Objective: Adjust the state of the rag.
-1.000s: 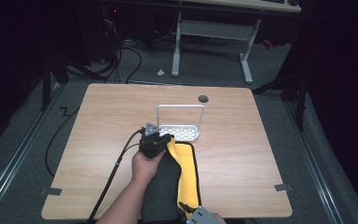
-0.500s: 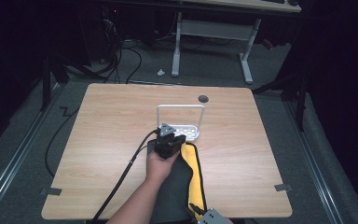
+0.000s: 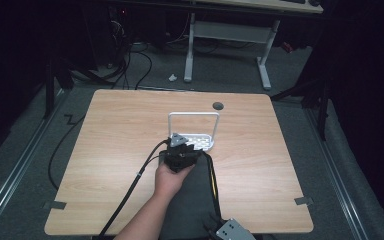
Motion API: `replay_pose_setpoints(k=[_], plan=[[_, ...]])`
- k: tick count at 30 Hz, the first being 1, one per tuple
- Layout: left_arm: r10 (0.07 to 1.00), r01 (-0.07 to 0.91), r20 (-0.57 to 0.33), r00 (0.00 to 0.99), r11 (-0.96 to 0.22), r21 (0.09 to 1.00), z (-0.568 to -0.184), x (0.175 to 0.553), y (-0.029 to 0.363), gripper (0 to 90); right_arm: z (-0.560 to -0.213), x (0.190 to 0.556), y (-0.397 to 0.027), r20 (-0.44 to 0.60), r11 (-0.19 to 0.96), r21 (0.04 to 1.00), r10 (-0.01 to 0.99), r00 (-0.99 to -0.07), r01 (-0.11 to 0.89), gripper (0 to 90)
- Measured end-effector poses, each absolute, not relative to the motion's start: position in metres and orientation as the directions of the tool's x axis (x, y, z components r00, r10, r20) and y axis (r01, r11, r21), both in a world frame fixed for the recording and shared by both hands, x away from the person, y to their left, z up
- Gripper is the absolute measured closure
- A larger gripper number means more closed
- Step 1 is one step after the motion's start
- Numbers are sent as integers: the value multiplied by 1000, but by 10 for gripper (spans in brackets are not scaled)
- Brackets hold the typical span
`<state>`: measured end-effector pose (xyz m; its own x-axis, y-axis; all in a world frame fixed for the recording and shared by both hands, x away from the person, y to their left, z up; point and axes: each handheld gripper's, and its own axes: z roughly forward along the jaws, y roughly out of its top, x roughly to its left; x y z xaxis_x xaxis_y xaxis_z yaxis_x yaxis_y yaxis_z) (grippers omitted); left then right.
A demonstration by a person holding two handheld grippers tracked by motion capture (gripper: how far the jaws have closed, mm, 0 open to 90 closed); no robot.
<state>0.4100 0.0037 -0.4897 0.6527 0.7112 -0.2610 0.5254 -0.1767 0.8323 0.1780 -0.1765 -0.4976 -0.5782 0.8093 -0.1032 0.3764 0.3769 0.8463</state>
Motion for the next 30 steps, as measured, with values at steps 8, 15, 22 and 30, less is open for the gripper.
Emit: replay_pose_setpoints(k=[8, 15, 22, 30], plan=[[739, 537, -235, 632, -199, 820, -506, 389, 50, 584, -500, 190, -188, -91, 353, 843, 837, -539, 405, 720], [754, 539, -221, 618, -202, 817, -511, 376, 74, 584, -503, 196, -192, -89, 348, 836, 848, -522, 424, 726], [764, 558, -233, 602, -195, 806, -520, 356, 100, 580, -507, 200, -194, -85, 349, 830, 850, -519, 436, 727], [768, 590, -250, 590, -198, 782, -524, 334, 116, 573, -508, 201, -193, -85, 352, 825, 851, -519, 443, 728]])
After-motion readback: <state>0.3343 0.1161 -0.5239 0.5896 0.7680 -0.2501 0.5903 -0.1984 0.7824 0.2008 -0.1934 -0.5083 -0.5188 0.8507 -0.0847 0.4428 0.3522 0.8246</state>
